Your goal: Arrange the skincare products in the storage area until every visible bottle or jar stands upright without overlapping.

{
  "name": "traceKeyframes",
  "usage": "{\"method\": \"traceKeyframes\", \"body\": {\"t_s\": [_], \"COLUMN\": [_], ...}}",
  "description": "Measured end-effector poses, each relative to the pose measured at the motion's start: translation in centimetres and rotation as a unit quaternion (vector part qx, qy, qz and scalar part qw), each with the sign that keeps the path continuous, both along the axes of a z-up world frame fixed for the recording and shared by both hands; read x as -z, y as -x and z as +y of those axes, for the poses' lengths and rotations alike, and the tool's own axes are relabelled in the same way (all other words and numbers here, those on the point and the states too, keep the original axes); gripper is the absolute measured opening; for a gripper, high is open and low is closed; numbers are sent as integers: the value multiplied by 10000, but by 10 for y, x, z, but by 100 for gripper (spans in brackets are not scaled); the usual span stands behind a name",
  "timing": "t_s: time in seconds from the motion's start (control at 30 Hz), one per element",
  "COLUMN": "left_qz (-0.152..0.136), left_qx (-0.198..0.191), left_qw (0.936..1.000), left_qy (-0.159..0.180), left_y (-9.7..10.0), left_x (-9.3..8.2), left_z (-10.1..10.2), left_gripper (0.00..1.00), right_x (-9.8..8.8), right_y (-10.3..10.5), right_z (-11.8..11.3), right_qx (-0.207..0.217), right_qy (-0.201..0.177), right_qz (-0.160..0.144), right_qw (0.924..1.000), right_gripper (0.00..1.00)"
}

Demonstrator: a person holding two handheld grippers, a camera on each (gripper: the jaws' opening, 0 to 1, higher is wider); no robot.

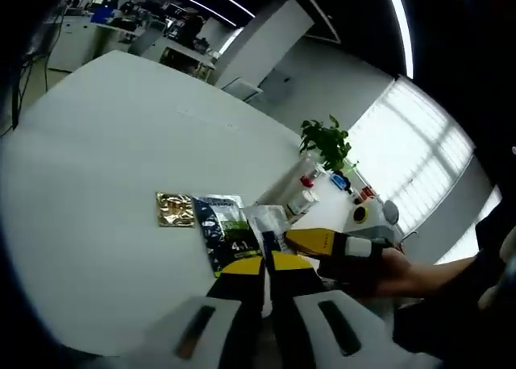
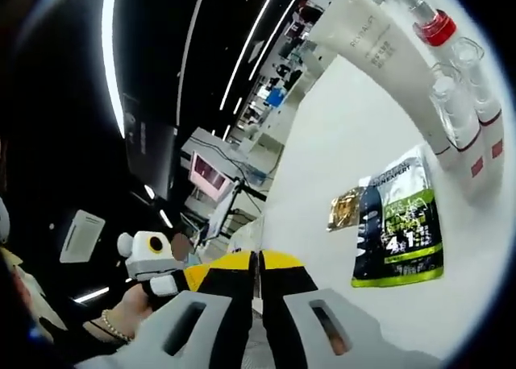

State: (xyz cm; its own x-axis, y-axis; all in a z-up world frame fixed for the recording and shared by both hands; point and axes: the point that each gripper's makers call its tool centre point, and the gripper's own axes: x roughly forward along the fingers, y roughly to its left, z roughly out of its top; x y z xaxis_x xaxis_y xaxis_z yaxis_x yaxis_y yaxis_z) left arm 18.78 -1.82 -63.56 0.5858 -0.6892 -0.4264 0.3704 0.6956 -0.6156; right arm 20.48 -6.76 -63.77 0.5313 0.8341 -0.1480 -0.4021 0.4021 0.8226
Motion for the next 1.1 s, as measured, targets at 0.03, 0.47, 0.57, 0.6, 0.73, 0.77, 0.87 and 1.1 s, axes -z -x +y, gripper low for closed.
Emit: {"method": "traceKeyframes", "body": {"t_s": [0.03, 0.47, 0.57, 0.6, 0.73, 0.77, 0.87, 1.1], "left_qz": [6, 258, 368, 426, 497, 531, 671, 898], "left_qx": [-6, 83, 74, 38, 19, 20, -5, -205], "left_qw": [10000, 9994, 9989, 9988, 9984, 9983, 9975, 9957], "left_qy": [-9, -237, -273, -255, -268, -260, -238, -101], "left_y": [-1, -7, -10, -11, -13, -14, -16, -24], "left_x": [1, 29, 38, 41, 47, 49, 58, 70], "left_z": [2, 18, 20, 21, 21, 21, 19, 19], "left_gripper": [0, 0, 0, 0, 0, 0, 0, 0], "right_x": [3, 11, 13, 15, 15, 16, 18, 23], "right_y": [-1, -1, 0, 0, 1, 2, 3, 4], "right_z": [0, 2, 0, -2, -4, -4, -6, -9], "right_qx": [10, -57, -75, -67, -74, -107, -137, -160], "right_qy": [119, 487, 548, 567, 608, 643, 687, 708], "right_qz": [-72, -313, -304, -281, -284, -289, -285, -220], "right_qw": [9999, 9983, 9980, 9980, 9977, 9975, 9971, 9971], "right_gripper": [5, 9, 10, 11, 16, 16, 18, 19]}}
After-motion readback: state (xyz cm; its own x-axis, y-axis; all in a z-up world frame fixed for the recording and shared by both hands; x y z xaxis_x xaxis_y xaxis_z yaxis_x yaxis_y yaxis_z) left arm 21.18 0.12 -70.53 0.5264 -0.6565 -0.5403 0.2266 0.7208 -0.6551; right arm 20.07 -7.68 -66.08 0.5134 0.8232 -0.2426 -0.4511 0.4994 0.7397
